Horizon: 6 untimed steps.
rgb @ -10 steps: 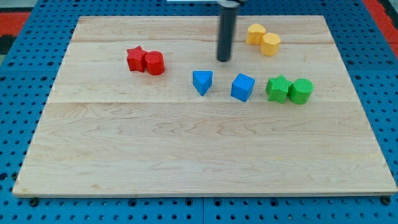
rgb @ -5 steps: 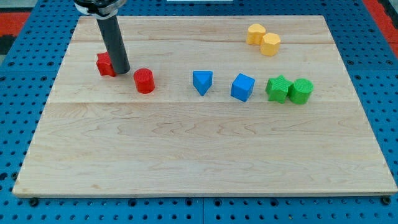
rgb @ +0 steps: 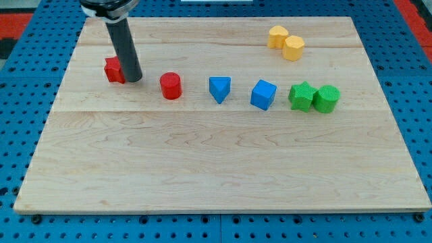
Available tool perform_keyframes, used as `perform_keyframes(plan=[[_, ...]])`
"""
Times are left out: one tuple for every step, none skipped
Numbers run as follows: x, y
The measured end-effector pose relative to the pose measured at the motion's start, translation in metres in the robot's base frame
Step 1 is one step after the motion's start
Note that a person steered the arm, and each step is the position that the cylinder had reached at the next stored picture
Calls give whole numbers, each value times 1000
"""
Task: Separate the red star and the red circle
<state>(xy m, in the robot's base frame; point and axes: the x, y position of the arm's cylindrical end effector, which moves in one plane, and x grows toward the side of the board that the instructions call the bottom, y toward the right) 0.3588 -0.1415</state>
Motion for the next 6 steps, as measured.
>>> perform_keyframes(plan=[[-42,-11],[-46,-82],[-7,-105],[4,-88],[-63,-106],[-39,-97]])
